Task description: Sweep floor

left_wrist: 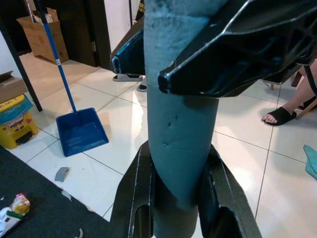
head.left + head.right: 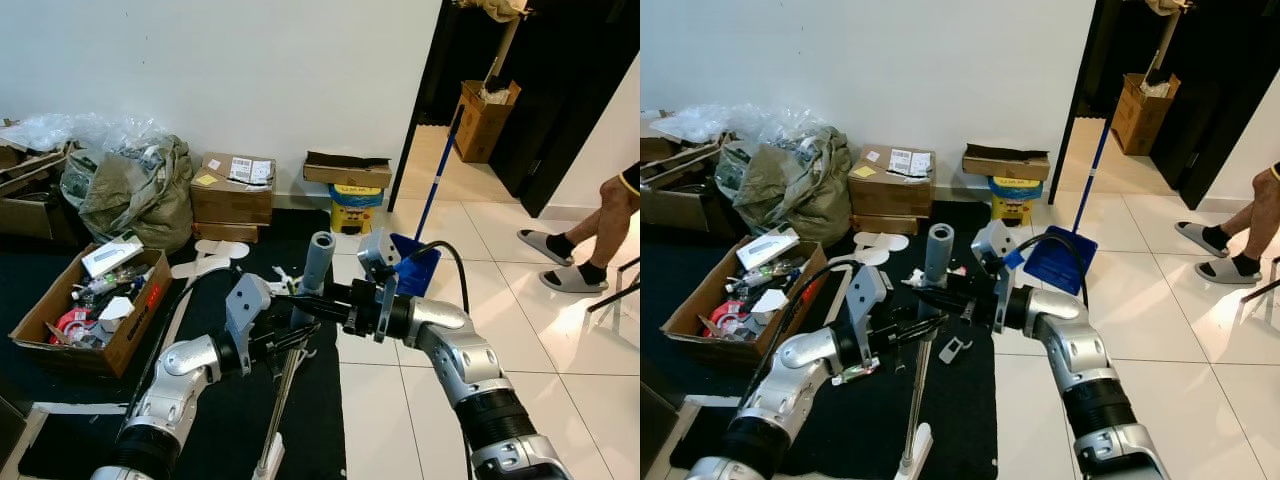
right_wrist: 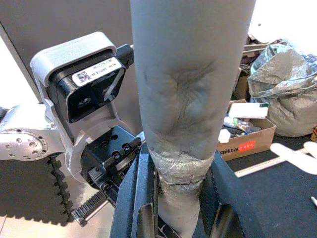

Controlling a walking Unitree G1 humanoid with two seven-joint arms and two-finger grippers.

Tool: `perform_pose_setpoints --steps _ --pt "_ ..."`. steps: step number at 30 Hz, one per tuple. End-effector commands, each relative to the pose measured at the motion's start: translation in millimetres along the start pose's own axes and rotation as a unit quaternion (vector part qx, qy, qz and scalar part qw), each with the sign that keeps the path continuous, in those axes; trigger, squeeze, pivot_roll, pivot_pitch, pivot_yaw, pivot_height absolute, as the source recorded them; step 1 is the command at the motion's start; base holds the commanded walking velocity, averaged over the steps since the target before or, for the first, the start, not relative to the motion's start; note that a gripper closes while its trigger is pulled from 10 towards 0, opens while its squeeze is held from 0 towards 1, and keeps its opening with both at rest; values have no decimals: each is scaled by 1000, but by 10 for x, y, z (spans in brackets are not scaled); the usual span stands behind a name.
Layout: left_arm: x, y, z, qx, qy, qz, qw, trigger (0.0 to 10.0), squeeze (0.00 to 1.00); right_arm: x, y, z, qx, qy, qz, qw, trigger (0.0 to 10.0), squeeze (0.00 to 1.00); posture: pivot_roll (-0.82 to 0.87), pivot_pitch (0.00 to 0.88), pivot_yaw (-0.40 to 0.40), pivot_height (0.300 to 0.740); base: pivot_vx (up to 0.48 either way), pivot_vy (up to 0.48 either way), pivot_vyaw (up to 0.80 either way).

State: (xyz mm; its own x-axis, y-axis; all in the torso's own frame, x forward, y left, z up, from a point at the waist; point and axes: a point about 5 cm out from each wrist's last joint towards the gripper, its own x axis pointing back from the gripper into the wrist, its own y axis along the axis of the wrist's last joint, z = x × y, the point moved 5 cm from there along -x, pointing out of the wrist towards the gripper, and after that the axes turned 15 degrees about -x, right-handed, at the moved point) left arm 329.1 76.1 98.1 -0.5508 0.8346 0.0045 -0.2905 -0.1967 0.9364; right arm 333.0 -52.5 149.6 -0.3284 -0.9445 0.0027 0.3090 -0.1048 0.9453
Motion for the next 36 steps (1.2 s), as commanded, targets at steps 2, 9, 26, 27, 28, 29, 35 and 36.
perform_pose_setpoints --steps 2,9,26,27,28,29,35,36 --pt "15 -51 -19 6 -3 8 1000 0 0 9 115 105 -6 36 -25 999 10000 690 -32 0 -47 740 0 0 0" --pt "14 -39 -65 10 -22 3 1000 0 0 101 203 119 -11 55 -40 998 10000 878 -33 0 -47 740 0 0 0" --pt "95 -3 -476 53 -145 -14 988 0 0 159 285 321 -7 150 25 988 10000 0 -26 0 -50 740 0 0 0" --pt "95 -3 -476 53 -145 -14 988 0 0 159 285 321 -7 150 25 988 10000 0 -26 0 -50 740 0 0 0" --pt "95 1 -475 53 -145 -15 988 0 0 160 247 357 -10 163 39 986 10000 0 -26 0 -50 740 0 0 0" --pt "96 5 -477 54 -146 -16 988 0 0 165 221 383 -12 173 49 984 10000 0 -22 0 -53 740 0 0 0" --pt "106 25 -461 55 -142 -18 988 0 0 155 180 395 -16 175 55 983 10000 0 -17 0 -54 740 0 0 0" --pt "110 28 -460 56 -142 -18 988 0 0 153 173 390 -17 173 55 983 10000 0 -17 0 -54 740 0 0 0"
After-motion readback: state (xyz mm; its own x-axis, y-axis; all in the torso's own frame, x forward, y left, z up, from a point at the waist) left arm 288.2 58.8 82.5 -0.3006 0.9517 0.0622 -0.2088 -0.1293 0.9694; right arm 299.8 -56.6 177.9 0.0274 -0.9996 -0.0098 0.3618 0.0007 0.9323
